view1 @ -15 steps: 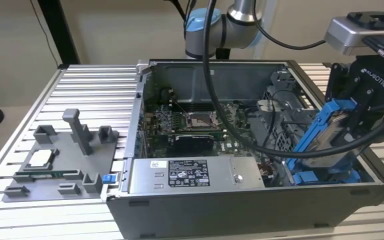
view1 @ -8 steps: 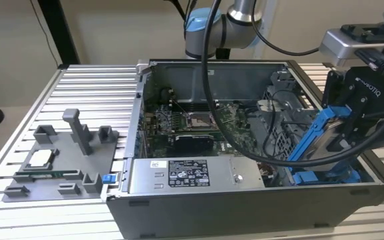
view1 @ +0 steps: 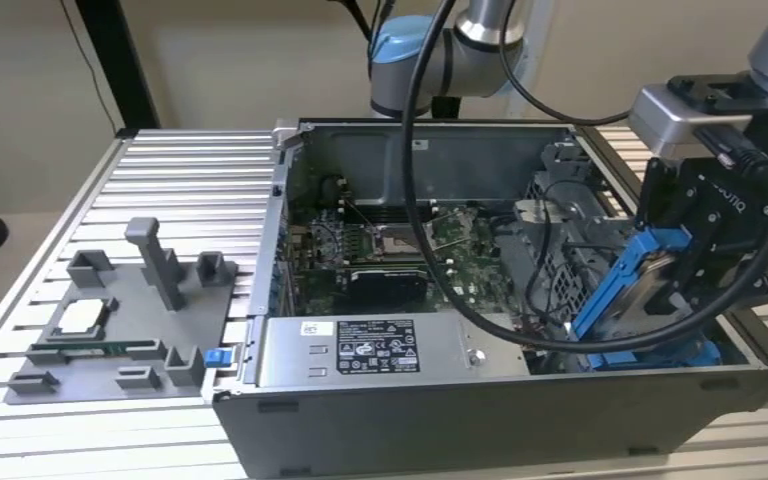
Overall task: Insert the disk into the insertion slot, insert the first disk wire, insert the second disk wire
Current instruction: 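Insert the disk into the insertion slot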
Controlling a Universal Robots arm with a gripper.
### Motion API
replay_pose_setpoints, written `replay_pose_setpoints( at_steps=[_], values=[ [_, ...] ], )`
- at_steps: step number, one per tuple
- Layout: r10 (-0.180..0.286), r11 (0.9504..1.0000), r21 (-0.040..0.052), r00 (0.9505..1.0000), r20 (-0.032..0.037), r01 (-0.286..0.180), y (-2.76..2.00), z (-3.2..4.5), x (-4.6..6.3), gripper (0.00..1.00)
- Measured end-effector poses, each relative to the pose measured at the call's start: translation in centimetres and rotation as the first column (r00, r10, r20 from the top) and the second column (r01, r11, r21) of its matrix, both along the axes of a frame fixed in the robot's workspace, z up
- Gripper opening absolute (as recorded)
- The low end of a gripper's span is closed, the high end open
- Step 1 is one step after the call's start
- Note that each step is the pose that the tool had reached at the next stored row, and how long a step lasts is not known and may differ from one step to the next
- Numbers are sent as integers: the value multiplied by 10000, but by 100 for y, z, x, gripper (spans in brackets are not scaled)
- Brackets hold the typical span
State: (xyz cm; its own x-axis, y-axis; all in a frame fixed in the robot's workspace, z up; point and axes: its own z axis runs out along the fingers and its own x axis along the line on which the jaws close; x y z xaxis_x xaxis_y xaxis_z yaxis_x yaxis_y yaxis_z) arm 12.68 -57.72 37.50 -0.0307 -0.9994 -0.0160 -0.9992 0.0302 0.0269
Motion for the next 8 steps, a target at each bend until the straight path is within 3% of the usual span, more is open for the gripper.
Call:
replay_pose_setpoints(
  at_steps=[8],
  values=[
    [0, 10000, 5, 10000, 0, 0, 0, -31, 0, 0]
  ],
)
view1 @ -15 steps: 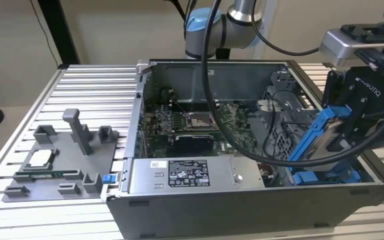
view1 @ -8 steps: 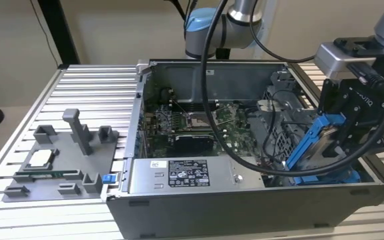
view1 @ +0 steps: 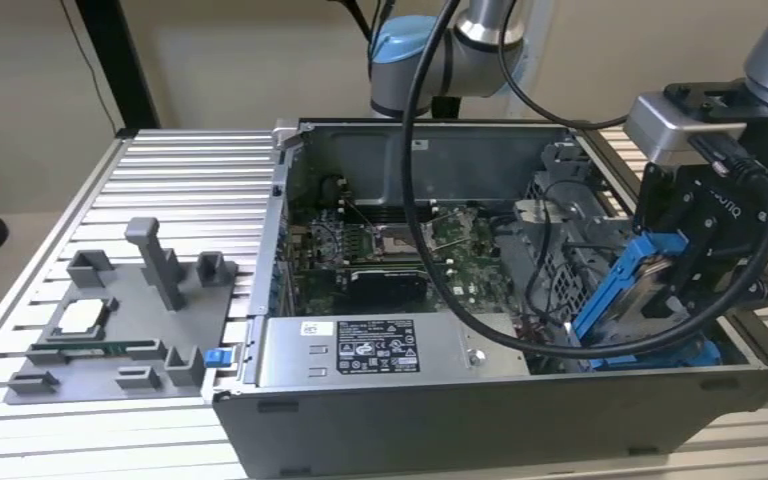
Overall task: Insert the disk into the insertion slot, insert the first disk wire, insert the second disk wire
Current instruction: 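Insert the disk into the insertion slot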
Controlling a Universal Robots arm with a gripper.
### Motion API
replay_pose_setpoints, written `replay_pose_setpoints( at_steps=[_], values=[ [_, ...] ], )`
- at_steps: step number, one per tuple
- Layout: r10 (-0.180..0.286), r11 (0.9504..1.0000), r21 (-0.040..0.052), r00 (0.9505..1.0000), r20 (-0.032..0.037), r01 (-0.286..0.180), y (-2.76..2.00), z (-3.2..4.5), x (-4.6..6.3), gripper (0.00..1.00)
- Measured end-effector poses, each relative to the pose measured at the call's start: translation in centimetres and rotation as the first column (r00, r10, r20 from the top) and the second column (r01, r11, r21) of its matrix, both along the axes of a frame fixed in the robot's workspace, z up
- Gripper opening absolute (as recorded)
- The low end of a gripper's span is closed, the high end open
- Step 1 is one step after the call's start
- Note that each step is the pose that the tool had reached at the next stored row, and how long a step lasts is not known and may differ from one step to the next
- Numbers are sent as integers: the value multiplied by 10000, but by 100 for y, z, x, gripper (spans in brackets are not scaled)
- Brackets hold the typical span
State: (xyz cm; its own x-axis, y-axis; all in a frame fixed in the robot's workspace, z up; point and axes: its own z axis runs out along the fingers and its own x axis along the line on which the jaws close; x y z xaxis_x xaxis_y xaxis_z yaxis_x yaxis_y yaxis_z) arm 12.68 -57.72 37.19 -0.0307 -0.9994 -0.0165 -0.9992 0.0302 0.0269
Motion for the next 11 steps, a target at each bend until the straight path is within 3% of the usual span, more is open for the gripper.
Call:
replay_pose_setpoints(
  at_steps=[3, 4, 11],
  values=[
    [0, 10000, 2, 10000, -1, 0, 0, 0, 0, 0],
    [0, 10000, 2, 10000, 0, 0, 0, 1, 0, 100],
    [0, 10000, 5, 10000, -6, 0, 0, 34, -1, 100]
  ],
)
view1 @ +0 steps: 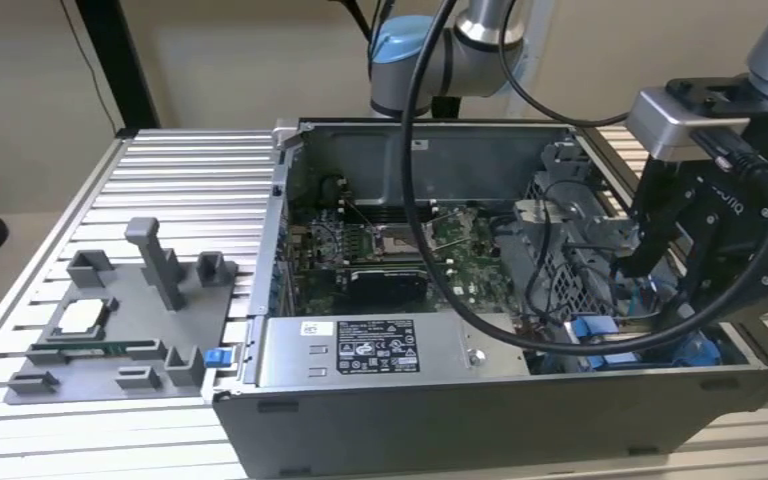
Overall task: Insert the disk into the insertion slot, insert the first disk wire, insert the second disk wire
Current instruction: 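Insert the disk into the insertion slot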
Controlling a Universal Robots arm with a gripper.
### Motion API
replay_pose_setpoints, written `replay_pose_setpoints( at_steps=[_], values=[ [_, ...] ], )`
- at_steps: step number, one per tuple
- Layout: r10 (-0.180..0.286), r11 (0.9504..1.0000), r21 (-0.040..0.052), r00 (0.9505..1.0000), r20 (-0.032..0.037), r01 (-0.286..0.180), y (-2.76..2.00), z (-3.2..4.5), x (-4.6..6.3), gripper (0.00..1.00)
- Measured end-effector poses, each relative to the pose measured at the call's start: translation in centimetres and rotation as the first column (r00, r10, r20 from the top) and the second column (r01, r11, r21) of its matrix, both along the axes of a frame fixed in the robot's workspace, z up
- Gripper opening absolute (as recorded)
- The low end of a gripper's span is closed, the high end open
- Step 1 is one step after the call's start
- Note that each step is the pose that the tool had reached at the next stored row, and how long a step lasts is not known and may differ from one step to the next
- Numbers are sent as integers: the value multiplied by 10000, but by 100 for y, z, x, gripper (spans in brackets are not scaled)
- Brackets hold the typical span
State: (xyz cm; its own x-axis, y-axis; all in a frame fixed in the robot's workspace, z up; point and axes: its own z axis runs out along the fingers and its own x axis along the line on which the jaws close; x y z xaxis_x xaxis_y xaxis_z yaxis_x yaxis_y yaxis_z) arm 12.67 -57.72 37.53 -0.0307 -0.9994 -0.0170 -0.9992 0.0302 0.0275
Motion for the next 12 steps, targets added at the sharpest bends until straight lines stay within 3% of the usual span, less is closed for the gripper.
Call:
replay_pose_setpoints(
  at_steps=[8, 12],
  values=[
    [-1, 10000, 0, 10000, -37, 1, 0, 179, 0, 100],
    [0, 10000, 1, 10000, -36, 0, 26, 201, -26, 100]
  ],
)
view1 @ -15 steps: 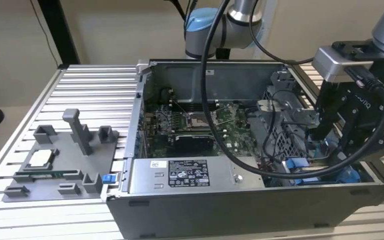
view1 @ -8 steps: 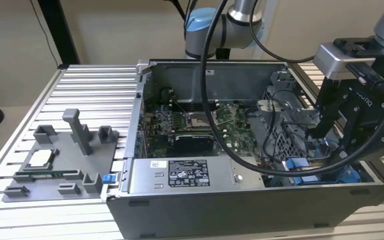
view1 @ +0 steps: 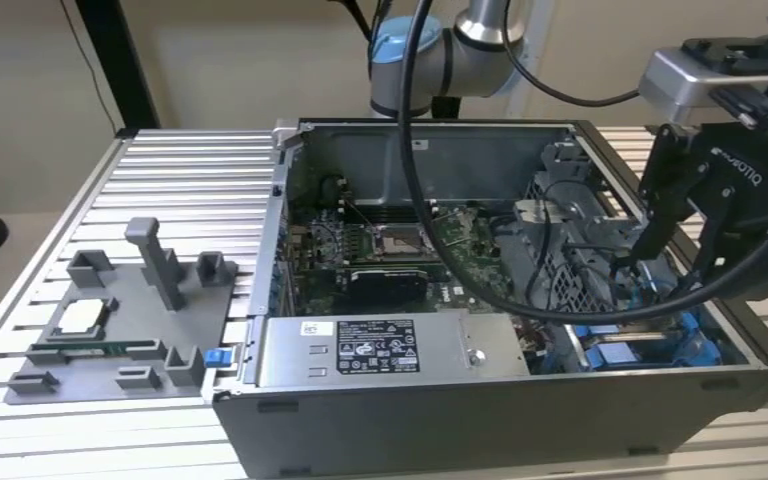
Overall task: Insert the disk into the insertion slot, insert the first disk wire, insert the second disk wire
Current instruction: 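Insert the disk into the insertion slot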
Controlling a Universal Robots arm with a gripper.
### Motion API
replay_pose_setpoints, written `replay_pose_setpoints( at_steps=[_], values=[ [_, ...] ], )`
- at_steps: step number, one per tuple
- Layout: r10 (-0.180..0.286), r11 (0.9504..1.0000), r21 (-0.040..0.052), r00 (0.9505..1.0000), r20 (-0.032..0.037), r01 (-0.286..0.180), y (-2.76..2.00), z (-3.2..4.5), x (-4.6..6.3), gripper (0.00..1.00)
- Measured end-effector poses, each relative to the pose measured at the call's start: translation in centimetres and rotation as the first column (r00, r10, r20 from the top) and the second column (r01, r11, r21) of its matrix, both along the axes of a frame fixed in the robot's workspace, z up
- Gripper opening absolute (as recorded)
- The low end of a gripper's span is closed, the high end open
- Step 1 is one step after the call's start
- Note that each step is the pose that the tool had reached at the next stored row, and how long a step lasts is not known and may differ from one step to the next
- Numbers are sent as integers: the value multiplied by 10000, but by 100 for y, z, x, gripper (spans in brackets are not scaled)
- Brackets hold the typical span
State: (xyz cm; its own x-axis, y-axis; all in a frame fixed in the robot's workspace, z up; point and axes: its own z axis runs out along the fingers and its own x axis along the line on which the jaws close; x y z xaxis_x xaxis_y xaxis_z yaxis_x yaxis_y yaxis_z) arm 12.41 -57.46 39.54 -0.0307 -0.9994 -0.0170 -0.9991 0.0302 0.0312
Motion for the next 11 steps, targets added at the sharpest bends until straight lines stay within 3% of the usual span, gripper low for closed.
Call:
replay_pose_setpoints(
  at_steps=[4, 9, 11],
  values=[
    [-5, 10000, -1, 10000, 6, 5, 78, 0, -50, 100],
    [7, 10000, -45, 10000, 25, -7, 283, -2, -62, 100],
    [33, 10000, -59, 10000, 86, -32, 338, -9, -63, 100]
  ],
)
